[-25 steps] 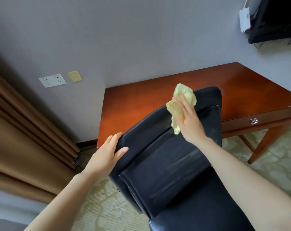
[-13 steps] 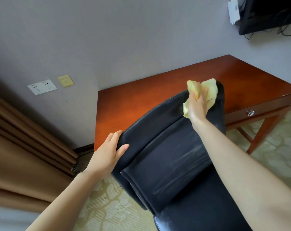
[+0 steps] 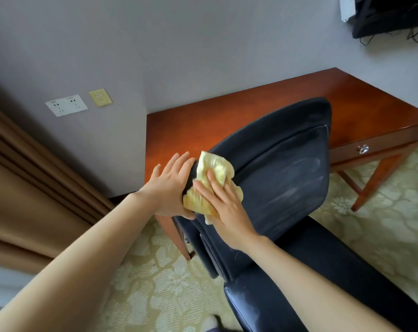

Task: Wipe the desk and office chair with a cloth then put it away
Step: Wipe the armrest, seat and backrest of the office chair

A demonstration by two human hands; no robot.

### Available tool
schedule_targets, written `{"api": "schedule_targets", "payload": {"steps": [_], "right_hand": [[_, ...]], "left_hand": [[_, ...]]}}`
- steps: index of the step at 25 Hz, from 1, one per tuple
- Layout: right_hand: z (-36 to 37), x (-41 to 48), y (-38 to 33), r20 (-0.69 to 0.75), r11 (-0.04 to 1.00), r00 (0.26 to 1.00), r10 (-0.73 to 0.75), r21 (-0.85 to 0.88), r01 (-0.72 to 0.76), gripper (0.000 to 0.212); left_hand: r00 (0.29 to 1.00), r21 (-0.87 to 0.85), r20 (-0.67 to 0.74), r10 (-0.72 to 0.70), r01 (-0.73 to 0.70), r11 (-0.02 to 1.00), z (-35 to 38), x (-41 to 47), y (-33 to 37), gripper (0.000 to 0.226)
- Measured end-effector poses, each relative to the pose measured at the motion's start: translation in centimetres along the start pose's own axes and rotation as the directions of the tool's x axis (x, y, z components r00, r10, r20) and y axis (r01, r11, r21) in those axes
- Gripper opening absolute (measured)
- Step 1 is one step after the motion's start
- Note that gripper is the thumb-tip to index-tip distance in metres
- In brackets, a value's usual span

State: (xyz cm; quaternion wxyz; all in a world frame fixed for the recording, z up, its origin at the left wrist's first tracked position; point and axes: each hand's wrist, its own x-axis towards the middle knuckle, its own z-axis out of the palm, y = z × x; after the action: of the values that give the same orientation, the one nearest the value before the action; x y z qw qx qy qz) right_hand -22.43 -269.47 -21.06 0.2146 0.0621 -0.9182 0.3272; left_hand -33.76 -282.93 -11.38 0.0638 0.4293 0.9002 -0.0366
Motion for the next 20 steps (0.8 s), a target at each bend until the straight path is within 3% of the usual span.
{"api": "schedule_targets", "payload": {"steps": [2, 4, 7, 10, 12, 16, 17, 20], "right_hand": [[-0.6, -2.1, 2.1, 0.112, 0.983, 0.992, -0.063, -0.165, 0.081, 0.088], [-1.9, -3.1, 4.5, 0.162, 0.965, 0.984, 0.076, -0.262, -0.031, 0.098], [-4.7, -2.5, 6.8, 0.035, 0.947, 0.953, 0.302, -0.125, -0.296, 0.084], [-6.6, -0.4, 8.1, -0.116, 0.904, 0.897, 0.426, 0.083, -0.419, 0.054], [-6.6, 1.5, 8.0, -0.202, 0.824, 0.805, 0.558, 0.251, -0.508, 0.05], [-4.7, 6.1, 4.0, -0.316, 0.542, 0.445, 0.838, 0.582, -0.606, 0.05], [-4.0, 6.6, 2.7, -0.313, 0.522, 0.424, 0.85, 0.612, -0.595, 0.05], [-2.0, 6.4, -0.1, -0.343, 0.639, 0.579, 0.74, 0.627, -0.445, 0.053]], "left_hand": [[1.0, 0.079, 0.028, 0.002, -0.004, 0.997, -0.1, -0.1, -0.1, 0.132], [0.999, 0.082, 0.038, -0.002, -0.001, 0.997, 0.1, -0.1, -0.2, 0.136], [0.999, -0.029, 0.039, -0.006, 0.007, 1.0, 0.2, -0.1, -0.1, 0.138], [0.999, -0.1, 0.041, -0.009, 0.013, 0.995, 0.8, -0.1, -0.2, 0.138], [0.999, -0.152, 0.033, 0.0, 0.005, 0.988, 1.2, 0.0, -0.3, 0.137], [1.0, -0.216, 0.007, -0.021, 0.021, 0.976, 1.6, 0.2, -0.6, 0.135], [0.999, -0.221, 0.001, -0.033, 0.032, 0.975, 1.7, 0.2, -0.6, 0.134], [0.997, -0.231, -0.031, -0.067, 0.058, 0.971, 1.9, -0.2, -0.3, 0.129]]}}
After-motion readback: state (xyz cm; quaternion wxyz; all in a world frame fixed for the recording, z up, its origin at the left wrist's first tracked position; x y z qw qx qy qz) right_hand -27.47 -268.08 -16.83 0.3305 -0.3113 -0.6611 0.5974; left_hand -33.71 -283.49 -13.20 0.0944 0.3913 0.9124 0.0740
